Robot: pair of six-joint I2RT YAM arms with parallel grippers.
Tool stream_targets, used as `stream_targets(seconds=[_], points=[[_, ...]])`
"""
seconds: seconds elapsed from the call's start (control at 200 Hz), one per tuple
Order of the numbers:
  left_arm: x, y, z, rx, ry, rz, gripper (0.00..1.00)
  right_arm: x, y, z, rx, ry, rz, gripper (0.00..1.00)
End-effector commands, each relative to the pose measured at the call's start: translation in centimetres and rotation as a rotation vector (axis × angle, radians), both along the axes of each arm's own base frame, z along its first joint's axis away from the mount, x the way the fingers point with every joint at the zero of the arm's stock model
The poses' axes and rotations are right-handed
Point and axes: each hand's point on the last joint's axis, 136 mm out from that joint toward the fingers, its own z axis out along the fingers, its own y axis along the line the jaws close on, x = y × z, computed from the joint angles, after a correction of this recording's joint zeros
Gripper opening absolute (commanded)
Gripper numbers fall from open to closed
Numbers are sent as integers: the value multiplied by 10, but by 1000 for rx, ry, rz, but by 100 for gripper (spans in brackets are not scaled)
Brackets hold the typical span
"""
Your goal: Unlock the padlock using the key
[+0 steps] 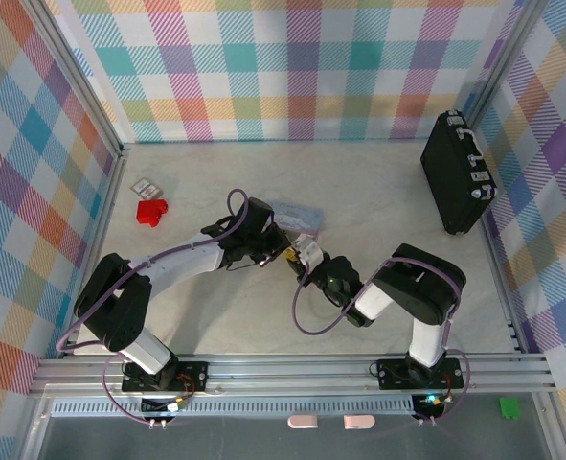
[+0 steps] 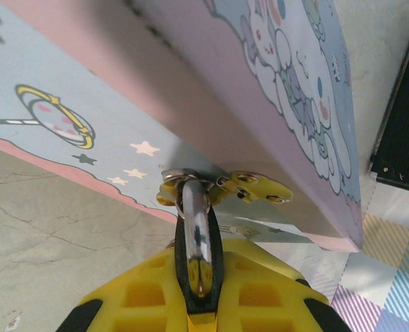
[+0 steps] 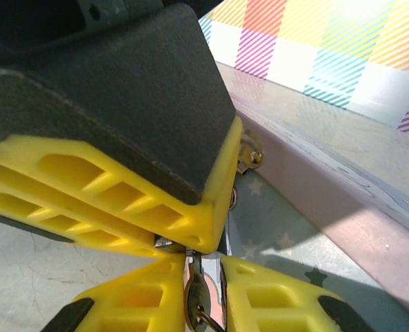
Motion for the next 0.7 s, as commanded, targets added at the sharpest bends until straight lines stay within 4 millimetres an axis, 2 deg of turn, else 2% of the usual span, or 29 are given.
stream_targets(seconds=[0.0,0.115,0.28,0.51,0.695], points=[[-1,-13,41,-86,-59,-34,0,13,-14,-16,-64,8,-89,17],[0,-13,41,-83,-60,-32,0,11,-17,-19,-87,-4,-94,17],[1,-13,40,-76,-58,-34,0,8,-21,-23,-124,-29,-99,24],[1,-14,40,-75,-55,-36,0,10,-22,-22,-126,-32,-111,19],[0,-15,38,-69,-51,-41,0,11,-19,-12,-63,-24,-109,19]])
